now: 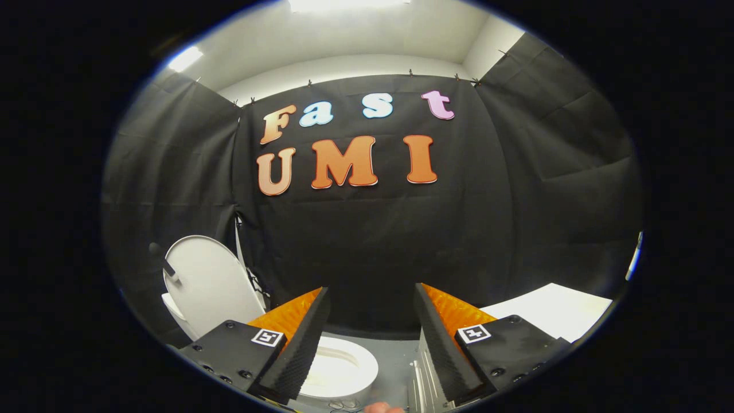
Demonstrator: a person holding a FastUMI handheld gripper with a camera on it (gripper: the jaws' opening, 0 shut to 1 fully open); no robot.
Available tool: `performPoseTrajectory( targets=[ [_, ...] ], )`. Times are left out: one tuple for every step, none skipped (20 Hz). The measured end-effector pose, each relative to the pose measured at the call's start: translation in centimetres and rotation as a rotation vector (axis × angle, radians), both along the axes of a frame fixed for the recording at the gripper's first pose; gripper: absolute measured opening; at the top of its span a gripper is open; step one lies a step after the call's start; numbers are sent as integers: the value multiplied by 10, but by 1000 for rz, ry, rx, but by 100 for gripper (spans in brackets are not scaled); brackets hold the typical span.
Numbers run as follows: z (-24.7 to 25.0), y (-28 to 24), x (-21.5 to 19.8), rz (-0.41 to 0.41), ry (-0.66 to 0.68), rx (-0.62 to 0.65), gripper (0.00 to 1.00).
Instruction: Open the toilet lid.
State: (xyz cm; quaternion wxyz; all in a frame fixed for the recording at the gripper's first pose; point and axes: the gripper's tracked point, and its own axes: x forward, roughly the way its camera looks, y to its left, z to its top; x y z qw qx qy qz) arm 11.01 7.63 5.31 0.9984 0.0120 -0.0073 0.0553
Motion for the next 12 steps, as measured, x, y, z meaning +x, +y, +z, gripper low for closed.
performPoseTrajectory(
  targets=[
    [-4,-3,-1,-3,5,0,95],
    [-7,-6,-3,-7,10,0,95],
    [-10,-9,-4,-11,13,-1,95],
    [-13,-12,-7,-12,13,2,95],
    [-15,-14,-8,-15,13,7,95],
    [-15,-16,-10,-18,11,11,95],
    [-16,-19,-10,-24,9,14,95],
    [-18,-23,-11,-32,8,17,95],
    [-21,-25,-11,-39,8,19,95],
    [-22,-29,-12,-48,6,24,95],
    [-22,-32,-12,-57,2,31,95],
    [-25,-33,-14,-56,12,34,95]
  ],
)
